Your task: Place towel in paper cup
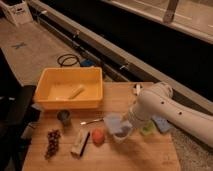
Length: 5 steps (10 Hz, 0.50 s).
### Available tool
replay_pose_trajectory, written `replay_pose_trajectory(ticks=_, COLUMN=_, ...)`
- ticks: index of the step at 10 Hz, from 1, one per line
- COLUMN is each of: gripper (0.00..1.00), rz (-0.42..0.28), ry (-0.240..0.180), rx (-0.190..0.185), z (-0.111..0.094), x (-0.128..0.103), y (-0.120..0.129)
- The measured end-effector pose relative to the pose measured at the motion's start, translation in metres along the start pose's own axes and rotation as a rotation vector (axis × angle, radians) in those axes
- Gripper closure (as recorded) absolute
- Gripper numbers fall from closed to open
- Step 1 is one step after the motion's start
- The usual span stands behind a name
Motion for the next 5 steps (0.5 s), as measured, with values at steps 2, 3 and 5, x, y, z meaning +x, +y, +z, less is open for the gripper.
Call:
replay_pose_trajectory(ticks=2, gripper=0.38, rz=0.007, ry=-0.013, rx=-0.074, z=0.0064, x=-0.0012, y=0.0017)
replay_pose_trajectory(ticks=3, gripper=0.38, rz=0.020, ry=-0.006, rx=-0.086, z=0.0048, x=0.0014, y=0.0059)
replay_pose_trajectory(ticks=5, gripper=0.38, rz=0.017, ry=-0.007, rx=-0.086, z=0.0054, x=0.0002, y=0.0045)
